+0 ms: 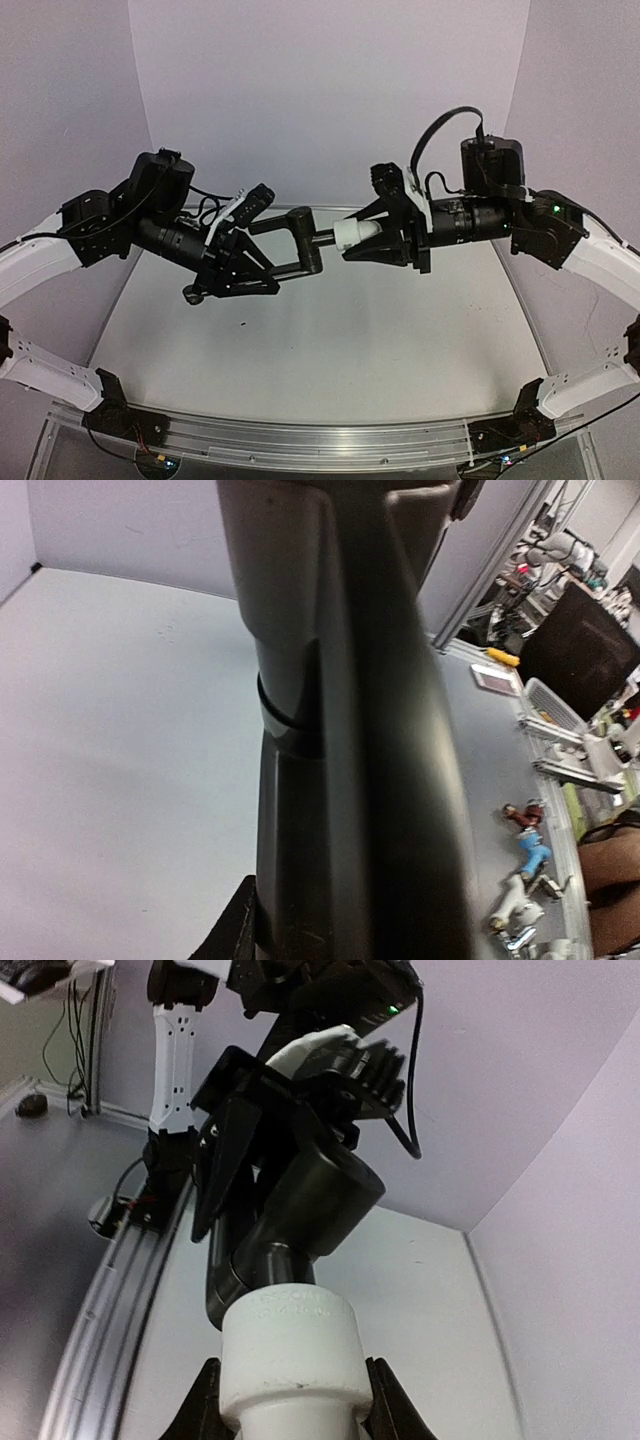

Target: Install the water faucets

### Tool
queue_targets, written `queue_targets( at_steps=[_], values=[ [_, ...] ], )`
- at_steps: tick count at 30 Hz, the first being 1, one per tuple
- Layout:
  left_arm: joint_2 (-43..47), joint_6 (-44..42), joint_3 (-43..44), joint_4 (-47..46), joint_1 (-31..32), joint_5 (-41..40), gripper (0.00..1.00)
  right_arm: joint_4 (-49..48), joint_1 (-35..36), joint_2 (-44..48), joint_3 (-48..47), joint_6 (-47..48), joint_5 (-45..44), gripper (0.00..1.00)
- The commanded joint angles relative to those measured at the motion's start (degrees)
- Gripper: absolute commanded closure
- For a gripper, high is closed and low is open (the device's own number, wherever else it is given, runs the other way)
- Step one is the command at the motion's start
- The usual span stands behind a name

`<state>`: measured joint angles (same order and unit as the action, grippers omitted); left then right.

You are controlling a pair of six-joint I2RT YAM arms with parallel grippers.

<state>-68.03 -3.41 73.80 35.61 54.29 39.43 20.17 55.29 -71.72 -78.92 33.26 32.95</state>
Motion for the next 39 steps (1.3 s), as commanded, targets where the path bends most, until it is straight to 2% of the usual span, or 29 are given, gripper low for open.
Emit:
queue_targets(
  at_steps=[1,5,8,14,17,19,20,21,23,25,26,30,35,37,39],
  values=[
    [5.76,-14.70,-1.61,-11.05,0.46,-12.44,1.00,-1.76,0.10,-2.21,-3.76,-25.03,3.57,0.98],
    [6.68,-24.27,-3.98,-10.70,4.09,-24.76,1.00,-1.64,-0.09,-4.29,-4.05,-40.51,6.52,0.99],
    [6.81,-30.40,-5.52,-11.53,9.06,-34.57,1.00,-1.98,-0.85,-5.15,-3.38,-47.84,10.97,1.00],
    [8.63,-35.95,-8.30,-16.43,12.11,-42.88,1.00,-2.87,-3.50,-6.61,-2.65,-58.60,16.05,1.00],
    [9.57,-36.97,-9.31,-18.28,12.31,-43.69,1.00,-4.22,-5.35,-7.21,-2.04,-64.62,18.18,0.88],
    [9.60,-36.00,-8.95,-17.97,12.33,-42.76,1.00,-5.41,-6.02,-7.20,-2.34,-65.40,18.32,0.80],
    [9.63,-34.44,-8.70,-17.74,12.32,-41.48,1.00,-5.51,-5.99,-7.16,-2.97,-64.23,18.13,0.72],
    [9.59,-33.07,-8.55,-17.62,12.33,-40.39,1.00,-5.49,-6.01,-7.12,-3.66,-63.21,18.08,0.57],
    [9.56,-30.13,-8.17,-16.85,12.26,-39.64,1.00,-5.45,-6.03,-7.18,-4.59,-60.53,18.09,0.36],
    [9.45,-26.96,-7.86,-16.07,12.24,-39.63,1.00,-5.21,-6.00,-7.18,-5.71,-57.66,18.51,0.07],
    [9.45,-25.46,-7.75,-15.64,12.18,-38.44,1.00,-4.93,-6.05,-7.09,-6.37,-56.18,18.68,0.02],
    [9.54,-20.24,-7.29,-13.95,11.64,-36.23,1.00,-3.04,-6.28,-4.39,-8.31,-42.56,12.23,0.02],
    [10.04,-12.69,-6.57,-13.34,9.07,-27.72,1.00,-3.15,-6.24,2.57,-5.18,-14.26,-0.74,0.02],
    [9.76,-11.10,-5.80,-12.35,8.39,-24.37,1.00,-2.91,-6.20,4.61,-3.13,-1.05,-2.13,0.02],
    [9.44,-9.94,-5.12,-11.63,8.03,-22.19,1.00,-1.99,-6.16,6.45,-0.87,7.87,-1.84,0.02]
  ],
)
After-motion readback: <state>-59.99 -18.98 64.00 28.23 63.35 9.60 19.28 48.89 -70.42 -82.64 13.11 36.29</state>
